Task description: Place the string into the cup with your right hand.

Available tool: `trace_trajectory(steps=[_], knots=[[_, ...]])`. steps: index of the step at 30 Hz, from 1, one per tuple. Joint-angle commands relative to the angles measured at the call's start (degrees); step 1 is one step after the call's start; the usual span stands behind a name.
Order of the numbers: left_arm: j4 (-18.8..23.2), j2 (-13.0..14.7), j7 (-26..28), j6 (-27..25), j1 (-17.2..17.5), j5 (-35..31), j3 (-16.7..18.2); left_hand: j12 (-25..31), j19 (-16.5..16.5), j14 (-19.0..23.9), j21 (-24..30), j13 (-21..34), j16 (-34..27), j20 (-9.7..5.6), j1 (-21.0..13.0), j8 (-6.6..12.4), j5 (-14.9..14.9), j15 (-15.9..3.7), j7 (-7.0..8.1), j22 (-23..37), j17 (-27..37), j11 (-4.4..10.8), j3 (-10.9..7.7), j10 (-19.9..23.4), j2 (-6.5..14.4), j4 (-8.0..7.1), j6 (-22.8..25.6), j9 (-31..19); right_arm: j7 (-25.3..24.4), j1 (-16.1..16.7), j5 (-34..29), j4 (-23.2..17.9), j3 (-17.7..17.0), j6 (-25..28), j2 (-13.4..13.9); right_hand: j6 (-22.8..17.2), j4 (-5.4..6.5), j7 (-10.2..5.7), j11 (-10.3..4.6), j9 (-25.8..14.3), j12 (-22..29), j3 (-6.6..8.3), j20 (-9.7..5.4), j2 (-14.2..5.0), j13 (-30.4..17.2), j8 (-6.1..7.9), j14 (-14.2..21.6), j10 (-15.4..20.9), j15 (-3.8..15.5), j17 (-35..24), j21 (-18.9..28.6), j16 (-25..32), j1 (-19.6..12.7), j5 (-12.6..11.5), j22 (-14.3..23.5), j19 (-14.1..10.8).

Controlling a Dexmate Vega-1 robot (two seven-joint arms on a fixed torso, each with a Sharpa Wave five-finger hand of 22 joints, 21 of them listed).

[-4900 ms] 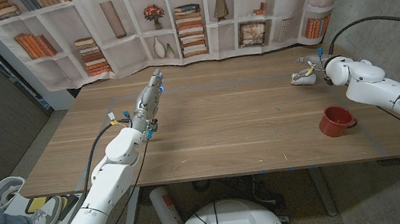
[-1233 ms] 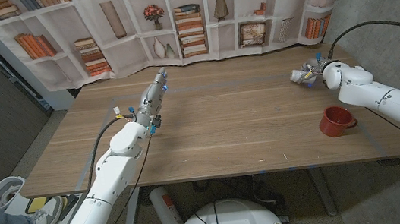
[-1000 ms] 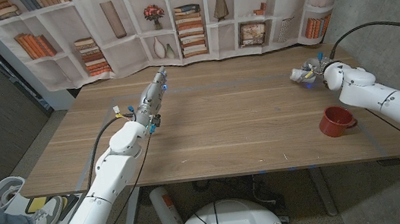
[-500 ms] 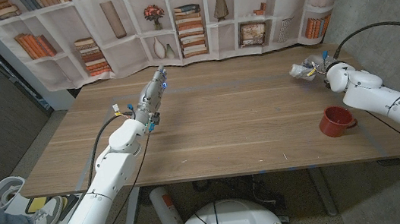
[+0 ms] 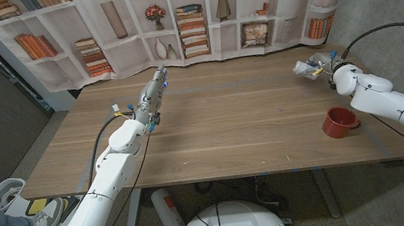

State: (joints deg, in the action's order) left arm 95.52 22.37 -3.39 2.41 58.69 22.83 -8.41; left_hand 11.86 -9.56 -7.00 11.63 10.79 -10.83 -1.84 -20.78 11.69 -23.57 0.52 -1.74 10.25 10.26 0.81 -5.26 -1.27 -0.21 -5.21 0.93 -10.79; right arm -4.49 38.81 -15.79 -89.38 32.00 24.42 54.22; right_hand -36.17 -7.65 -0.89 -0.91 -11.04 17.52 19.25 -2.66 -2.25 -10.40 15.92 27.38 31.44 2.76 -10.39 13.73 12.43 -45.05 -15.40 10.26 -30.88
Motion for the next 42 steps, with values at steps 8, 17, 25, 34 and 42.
trace_trajectory(steps=[8,17,25,34,42], knots=[[-0.2,0.2,-0.3,0.4,-0.4,0.0,0.2,0.0,-1.7,0.1,0.0,0.1,0.0,-0.85,-0.5,-0.11,0.3,-0.18,-0.34,0.3,0.3,0.07,0.40,0.3,0.3,-0.07,0.4,-0.1,-6.3,7.2,8.2,-3.8,-6.6,-3.1,1.0,-2.7,0.24,-1.13,-0.26,-0.1,0.1,0.63,-1.36,-1.62,0.0,0.37,1.5,1.1,3.80,-0.1,-0.1,0.0,-0.4,0.4,0.3,-0.6],[-1.0,0.2,-0.7,0.7,-1.3,-0.1,0.1,0.0,-1.8,0.1,0.0,0.1,0.0,-0.81,-0.6,-0.09,0.3,-0.16,-0.35,0.3,0.3,0.26,0.51,0.2,0.4,-0.06,0.4,-0.1,-10.9,11.5,12.7,-5.5,-10.4,-5.4,0.8,-3.9,0.26,-1.17,-0.29,-0.1,0.2,0.69,-1.33,-1.84,0.0,0.44,2.2,2.2,4.00,-0.1,-0.2,-0.1,-0.5,0.8,0.3,-0.8],[-2.0,0.0,-1.1,1.3,-1.9,-0.1,-0.1,0.0,-1.8,0.1,0.0,0.1,0.1,-0.79,-0.6,-0.11,0.3,-0.15,-0.36,0.3,0.3,0.25,0.57,0.2,0.4,-0.05,0.4,-0.1,-13.6,13.9,13.7,-7.1,-11.7,-6.4,1.2,-5.2,0.18,-1.38,-0.36,-0.1,0.3,0.78,-1.32,-1.98,0.0,0.59,2.5,3.2,4.02,-0.1,-0.4,-0.3,-0.7,1.1,0.3,-0.8],[-2.9,-0.2,-1.5,1.5,-2.5,0.1,0.0,0.0,-1.8,0.1,0.0,0.1,0.1,-0.81,-0.7,-0.13,0.3,-0.15,-0.38,0.3,0.3,0.14,0.66,0.2,0.5,-0.05,0.4,-0.1,-15.1,16.1,15.0,-8.9,-13.2,-7.3,2.0,-5.8,0.12,-1.43,-0.52,-0.1,0.2,0.84,-1.33,-2.06,0.0,0.59,2.8,3.5,4.04,-0.1,-0.4,-0.4,-0.8,1.3,0.3,-0.8],[-3.7,-0.3,-2.1,1.7,-3.1,0.1,-0.2,0.0,-1.9,0.1,0.0,0.1,0.0,-0.83,-0.7,-0.11,0.3,-0.09,-0.28,0.3,0.3,0.09,0.76,0.3,0.5,-0.04,0.4,-0.1,-16.5,18.7,16.7,-10.7,-15.5,-9.1,2.5,-6.1,0.06,-1.40,-0.41,-0.1,0.1,0.91,-1.40,-2.13,0.0,0.50,3.0,3.7,4.10,-0.1,-0.5,-0.5,-0.9,1.4,0.3,-0.9]])
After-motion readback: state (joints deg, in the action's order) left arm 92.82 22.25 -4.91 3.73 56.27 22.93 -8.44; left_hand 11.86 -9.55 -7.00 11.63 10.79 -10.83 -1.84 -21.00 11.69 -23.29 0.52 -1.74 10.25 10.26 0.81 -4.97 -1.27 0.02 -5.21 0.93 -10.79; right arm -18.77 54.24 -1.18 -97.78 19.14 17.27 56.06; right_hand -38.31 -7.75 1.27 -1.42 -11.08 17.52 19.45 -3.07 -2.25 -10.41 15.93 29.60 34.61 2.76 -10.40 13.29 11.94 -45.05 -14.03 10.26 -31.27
